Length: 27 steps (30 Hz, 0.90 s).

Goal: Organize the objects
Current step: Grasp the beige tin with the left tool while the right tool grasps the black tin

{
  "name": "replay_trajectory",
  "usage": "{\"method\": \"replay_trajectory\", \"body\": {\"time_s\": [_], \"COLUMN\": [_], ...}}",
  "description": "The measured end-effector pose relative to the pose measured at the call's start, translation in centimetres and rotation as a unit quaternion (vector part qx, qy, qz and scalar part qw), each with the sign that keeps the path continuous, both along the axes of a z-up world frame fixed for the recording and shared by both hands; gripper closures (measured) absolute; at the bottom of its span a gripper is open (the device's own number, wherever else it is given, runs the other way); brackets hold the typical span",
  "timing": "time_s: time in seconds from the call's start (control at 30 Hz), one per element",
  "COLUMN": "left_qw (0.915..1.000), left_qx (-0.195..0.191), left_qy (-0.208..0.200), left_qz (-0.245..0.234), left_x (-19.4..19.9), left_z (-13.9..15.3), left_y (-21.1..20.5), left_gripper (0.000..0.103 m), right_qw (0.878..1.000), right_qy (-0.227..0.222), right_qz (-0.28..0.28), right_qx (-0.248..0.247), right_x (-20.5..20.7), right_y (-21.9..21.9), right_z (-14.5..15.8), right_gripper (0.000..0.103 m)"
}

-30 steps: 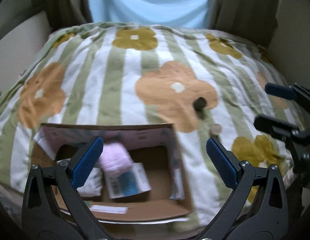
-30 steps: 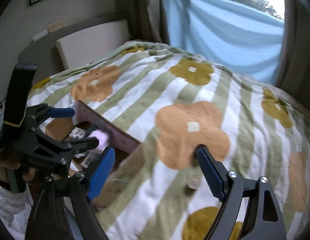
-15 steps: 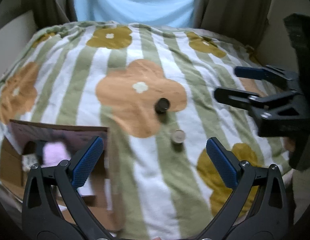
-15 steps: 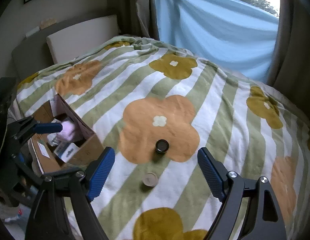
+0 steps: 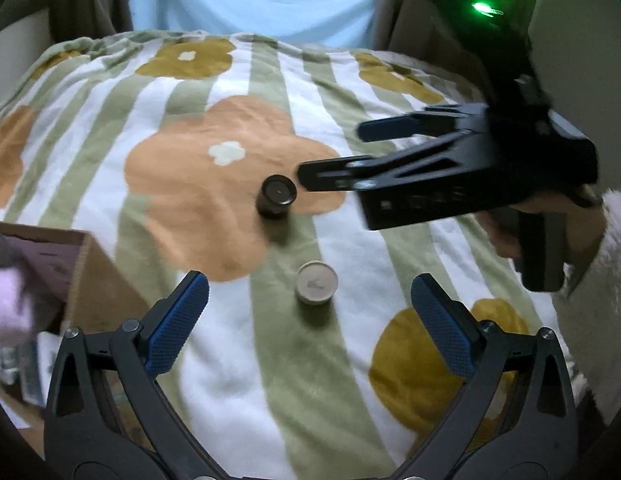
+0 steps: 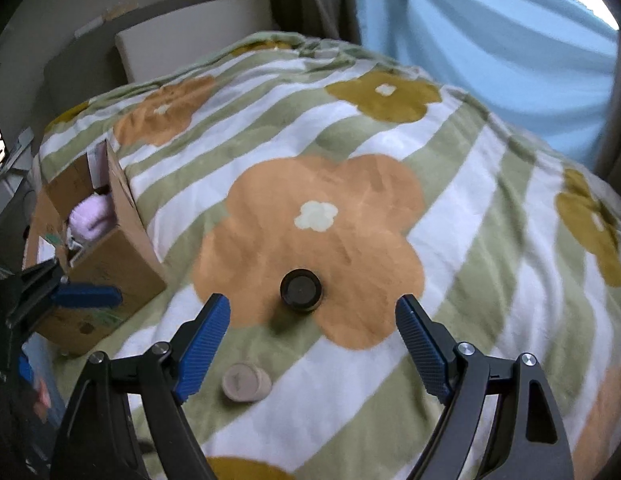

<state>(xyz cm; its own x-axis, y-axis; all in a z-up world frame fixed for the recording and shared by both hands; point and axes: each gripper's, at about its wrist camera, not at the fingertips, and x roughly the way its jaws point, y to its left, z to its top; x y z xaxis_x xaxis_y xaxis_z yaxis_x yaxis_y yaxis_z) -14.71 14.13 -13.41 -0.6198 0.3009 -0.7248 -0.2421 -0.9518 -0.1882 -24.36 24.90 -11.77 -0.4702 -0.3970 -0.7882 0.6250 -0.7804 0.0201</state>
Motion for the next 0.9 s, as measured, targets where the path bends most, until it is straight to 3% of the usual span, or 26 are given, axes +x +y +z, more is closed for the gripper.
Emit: {"method": "replay_trajectory", "body": {"time_s": [0.1, 0.2, 0.43, 0.83, 0.9], "left_qw": [0.9999, 0.9998, 0.9993, 0.9972, 0.9971], "left_qx": [-0.001, -0.005, -0.022, -0.046, -0.05], "left_qy": [-0.002, -0.003, -0.008, -0.013, -0.007], "left_qz": [-0.01, -0.018, -0.03, -0.057, -0.057], "left_x": [-1.0, -1.8, -3.7, -3.7, -3.5], "left_z": [-1.7, -3.1, -5.8, -8.0, -8.0], "left_y": [0.7, 1.2, 2.0, 3.0, 3.2], "left_gripper": [0.012, 0.014, 0.034, 0.073, 0.073], "right_qw": [1.0, 0.999, 0.997, 0.995, 0.995], "right_qy": [0.002, -0.003, -0.01, -0.002, 0.005], "right_qz": [0.023, 0.038, 0.068, 0.076, 0.076], "right_qx": [0.011, 0.016, 0.043, 0.057, 0.061], "right_x": [-1.1, -2.0, -3.0, -3.1, -3.0], "right_y": [-0.8, -1.4, -2.7, -3.9, -4.1], "right_z": [-1.6, -2.9, -5.6, -7.2, -7.3], "right_gripper": [0.021, 0.031, 0.048, 0.07, 0.07]}}
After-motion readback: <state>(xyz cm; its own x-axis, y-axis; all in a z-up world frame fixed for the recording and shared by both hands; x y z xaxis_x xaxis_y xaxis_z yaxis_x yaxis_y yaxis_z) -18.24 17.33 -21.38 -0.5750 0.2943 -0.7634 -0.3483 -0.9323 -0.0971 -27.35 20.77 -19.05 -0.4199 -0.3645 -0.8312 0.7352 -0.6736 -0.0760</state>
